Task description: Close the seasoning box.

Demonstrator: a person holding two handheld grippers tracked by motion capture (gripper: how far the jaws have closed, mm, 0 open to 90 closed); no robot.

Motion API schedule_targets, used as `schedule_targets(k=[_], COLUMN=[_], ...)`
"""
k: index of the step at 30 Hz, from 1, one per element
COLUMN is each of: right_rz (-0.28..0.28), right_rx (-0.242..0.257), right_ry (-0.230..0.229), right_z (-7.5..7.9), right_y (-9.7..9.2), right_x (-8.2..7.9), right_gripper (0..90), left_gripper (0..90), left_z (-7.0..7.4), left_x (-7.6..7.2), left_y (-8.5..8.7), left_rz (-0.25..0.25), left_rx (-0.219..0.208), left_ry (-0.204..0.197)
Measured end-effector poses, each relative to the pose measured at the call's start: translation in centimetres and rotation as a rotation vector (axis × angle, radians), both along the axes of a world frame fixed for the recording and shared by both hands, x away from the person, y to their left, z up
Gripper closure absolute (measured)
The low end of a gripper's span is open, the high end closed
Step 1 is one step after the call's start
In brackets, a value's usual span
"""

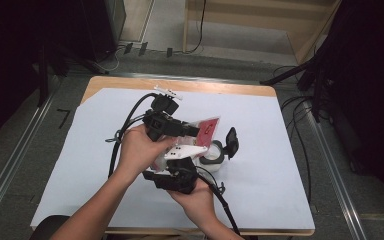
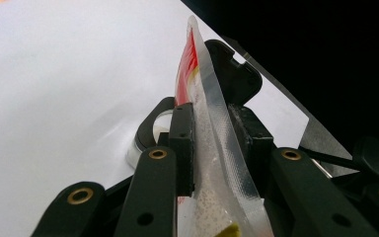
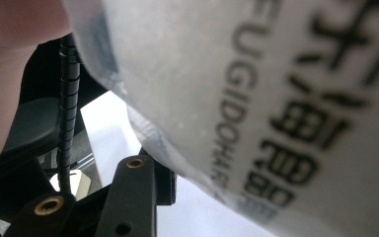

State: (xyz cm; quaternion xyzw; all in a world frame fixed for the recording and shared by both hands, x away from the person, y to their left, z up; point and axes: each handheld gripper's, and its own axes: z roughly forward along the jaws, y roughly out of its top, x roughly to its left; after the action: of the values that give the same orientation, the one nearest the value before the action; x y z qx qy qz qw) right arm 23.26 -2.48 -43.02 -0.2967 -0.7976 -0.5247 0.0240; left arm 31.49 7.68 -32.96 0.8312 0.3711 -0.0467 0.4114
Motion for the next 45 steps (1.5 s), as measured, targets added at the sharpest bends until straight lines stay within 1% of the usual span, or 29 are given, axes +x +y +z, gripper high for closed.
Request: schedule_targets(k=[3, 7, 16, 20, 25, 30, 34, 35, 38, 39, 41, 45], right_rz=[-0.004, -0.008, -0.004, -0.001, 0.001, 0.016, 0.01, 0.01, 0.008, 0.007, 0.004, -0.003], right_rx=[-0.004, -0.011, -0.009, -0.011, -0.012, -0.017, -0.028, -0.027, -0.014, -0.013, -0.011, 0.003], right_ry=[0.002, -0.007, -0.007, -0.009, -0.018, -0.034, -0.044, -0.045, -0.033, -0.032, -0.03, -0.01], right_z=[-0.05, -0.07, -0.08, -0.11, -0.17, -0.22, -0.24, -0.25, -0.2, -0.19, -0.15, 0.01], right_y=[-0.07, -0.05, -0.04, -0.05, -0.04, 0.04, 0.04, 0.02, -0.05, -0.07, -0.08, -0.09], right_x=[-0.08, -0.12, -0.12, -0.12, -0.19, -0.25, -0.29, -0.28, -0.29, -0.28, -0.29, -0.24], right_gripper=[63.4, 63.4, 63.4, 63.4, 63.2, 60.4, 63.3, 63.4, 63.7, 63.8, 63.8, 63.9], left_gripper=[74.1, 74.5, 74.4, 74.1, 74.6, 74.6, 74.3, 74.1, 74.1, 74.1, 74.1, 73.2], left_z=[-0.09, -0.11, -0.1, -0.11, -0.1, -0.07, -0.08, -0.03, 0.05, 0.05, 0.11, 0.19], left_x=[0.0, 0.0, 0.03, -0.02, -0.12, -0.1, -0.13, -0.18, -0.27, -0.27, -0.3, -0.29], left_y=[-0.1, -0.08, -0.03, -0.04, -0.09, -0.02, -0.09, -0.13, -0.23, -0.25, -0.26, -0.2], left_rz=[-0.001, 0.002, 0.003, 0.004, 0.003, 0.001, -0.004, -0.003, -0.001, 0.001, 0.004, 0.002], left_rx=[0.002, 0.0, 0.004, 0.0, 0.001, 0.01, -0.001, 0.007, 0.012, 0.004, 0.009, 0.007], left_ry=[0.001, 0.002, 0.003, 0.007, 0.001, 0.0, 0.002, -0.001, -0.005, -0.004, -0.006, -0.008])
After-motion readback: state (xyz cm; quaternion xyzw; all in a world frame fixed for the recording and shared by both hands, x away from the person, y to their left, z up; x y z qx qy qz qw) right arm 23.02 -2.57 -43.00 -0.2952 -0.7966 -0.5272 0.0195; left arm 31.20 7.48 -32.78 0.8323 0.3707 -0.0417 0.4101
